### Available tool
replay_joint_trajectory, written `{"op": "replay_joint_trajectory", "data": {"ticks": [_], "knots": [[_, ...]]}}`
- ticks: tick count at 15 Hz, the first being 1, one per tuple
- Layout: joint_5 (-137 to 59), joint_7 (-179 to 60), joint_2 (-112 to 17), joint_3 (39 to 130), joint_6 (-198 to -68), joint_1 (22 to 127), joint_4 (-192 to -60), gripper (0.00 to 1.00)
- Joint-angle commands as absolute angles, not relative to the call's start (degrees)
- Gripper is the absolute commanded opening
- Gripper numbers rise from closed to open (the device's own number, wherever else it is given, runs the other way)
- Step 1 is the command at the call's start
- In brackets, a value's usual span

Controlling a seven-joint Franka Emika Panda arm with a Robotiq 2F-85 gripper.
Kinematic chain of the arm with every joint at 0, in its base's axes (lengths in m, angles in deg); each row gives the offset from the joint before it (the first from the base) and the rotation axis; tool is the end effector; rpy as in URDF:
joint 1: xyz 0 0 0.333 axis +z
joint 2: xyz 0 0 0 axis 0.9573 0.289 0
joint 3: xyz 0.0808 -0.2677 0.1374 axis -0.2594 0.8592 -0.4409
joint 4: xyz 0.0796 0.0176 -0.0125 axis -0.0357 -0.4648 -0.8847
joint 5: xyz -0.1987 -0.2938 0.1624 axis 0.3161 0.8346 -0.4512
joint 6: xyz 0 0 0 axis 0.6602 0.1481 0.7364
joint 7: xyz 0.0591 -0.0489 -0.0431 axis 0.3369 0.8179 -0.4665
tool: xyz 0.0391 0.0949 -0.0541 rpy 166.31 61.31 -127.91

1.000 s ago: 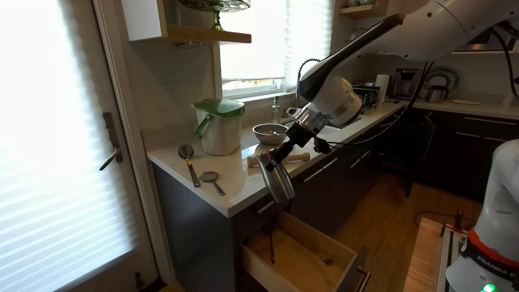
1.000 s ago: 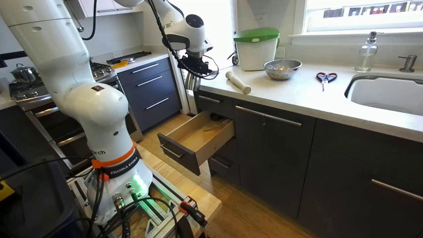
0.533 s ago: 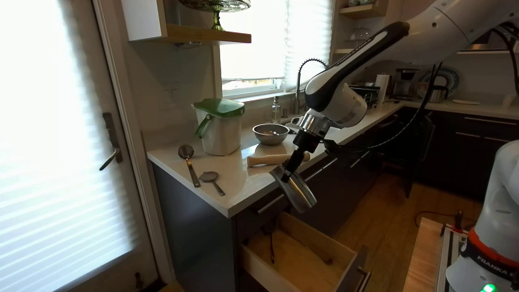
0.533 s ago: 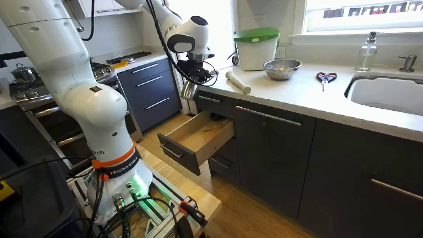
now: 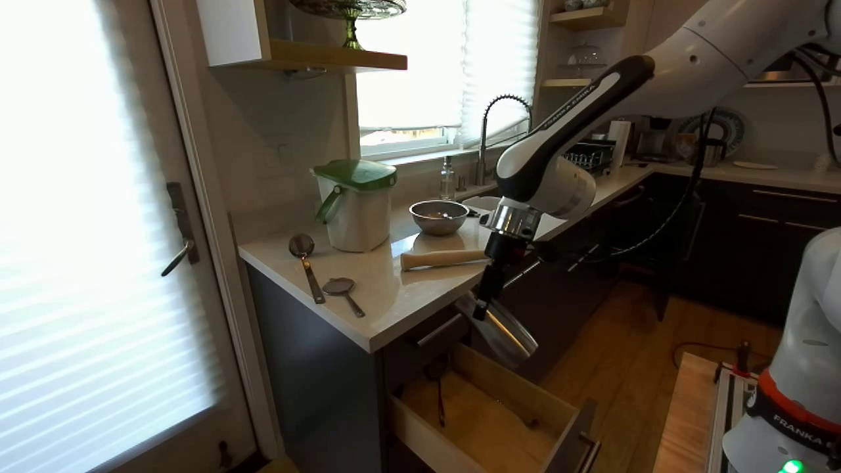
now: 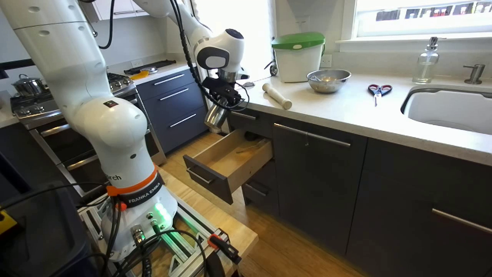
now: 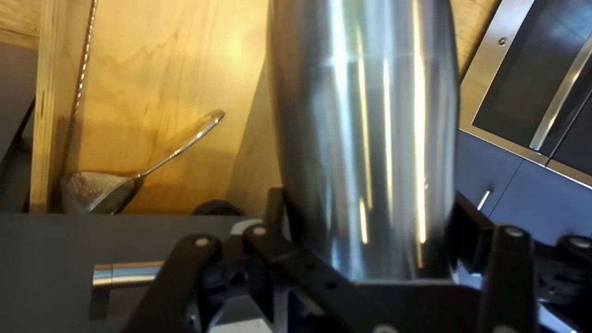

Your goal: Transfer the silver cup to the open drawer

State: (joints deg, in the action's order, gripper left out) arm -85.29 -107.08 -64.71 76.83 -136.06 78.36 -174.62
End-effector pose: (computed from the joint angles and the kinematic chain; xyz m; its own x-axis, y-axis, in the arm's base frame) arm 0.4638 0.0791 0.2878 0.9454 0.2742 0.1760 0.3246 -0.8392 -0.4363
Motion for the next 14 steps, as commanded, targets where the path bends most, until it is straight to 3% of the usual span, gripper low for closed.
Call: {"op": "replay_joint_trajectory", "data": {"ticks": [1, 6, 7, 14], "knots": [[-84.24, -102.21, -64.08, 76.30, -136.56, 78.29, -177.25, 0.57], [-88.89, -102.73, -61.01, 75.24, -141.81, 78.63, -179.02, 0.57], [-86.35, -102.39, -61.87, 75.60, -138.73, 77.99, -178.36, 0.82], [-87.57, -102.35, -60.57, 75.03, -140.83, 78.00, -178.45, 0.82]]}}
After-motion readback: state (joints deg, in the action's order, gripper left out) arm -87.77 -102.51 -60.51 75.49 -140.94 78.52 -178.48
